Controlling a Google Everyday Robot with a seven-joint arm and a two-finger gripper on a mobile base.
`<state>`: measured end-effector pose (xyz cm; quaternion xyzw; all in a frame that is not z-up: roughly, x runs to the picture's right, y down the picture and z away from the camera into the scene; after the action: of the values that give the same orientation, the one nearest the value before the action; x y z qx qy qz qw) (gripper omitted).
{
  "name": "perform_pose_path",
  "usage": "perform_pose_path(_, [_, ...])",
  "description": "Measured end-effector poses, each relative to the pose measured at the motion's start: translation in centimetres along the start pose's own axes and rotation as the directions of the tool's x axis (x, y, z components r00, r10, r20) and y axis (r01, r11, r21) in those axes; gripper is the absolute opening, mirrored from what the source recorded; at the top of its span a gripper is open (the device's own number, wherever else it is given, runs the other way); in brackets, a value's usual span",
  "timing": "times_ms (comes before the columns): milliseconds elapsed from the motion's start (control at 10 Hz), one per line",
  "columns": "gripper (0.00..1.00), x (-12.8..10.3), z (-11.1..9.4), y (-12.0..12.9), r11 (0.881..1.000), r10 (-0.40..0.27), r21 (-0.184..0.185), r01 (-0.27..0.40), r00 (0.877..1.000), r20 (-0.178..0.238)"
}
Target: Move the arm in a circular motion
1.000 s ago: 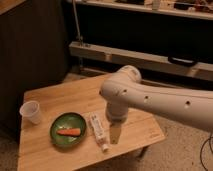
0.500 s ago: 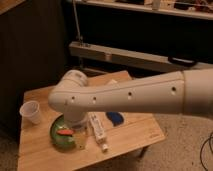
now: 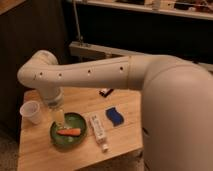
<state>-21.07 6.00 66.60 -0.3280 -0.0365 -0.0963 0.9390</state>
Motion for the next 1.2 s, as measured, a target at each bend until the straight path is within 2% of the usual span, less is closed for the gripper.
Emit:
perform_pose_path(200, [0.8,2.1,-0.1,-4.8,0.997,0.071,-0.011,-0.071,0.997,-0.004])
perform_pose_path(300, [0.8,3.3,-0.2,-6.3,0.995,0.103,-0.014,-0.103,0.995,-0.01])
perform_pose_path(500, [0.8,6.8,-0.5,-8.7,0.98,0.195,-0.026,-0.195,0.981,-0.022])
perform_pose_path(600, [0.8,8.9,-0.7,-9.3,0.972,0.232,-0.028,-0.232,0.972,-0.026])
perform_pose_path(800, [0.8,11.5,-0.8,-9.6,0.962,0.271,-0.032,-0.271,0.962,-0.029])
perform_pose_path(1200, [0.8,15.9,-0.6,-8.3,0.935,0.351,-0.045,-0.353,0.935,-0.038])
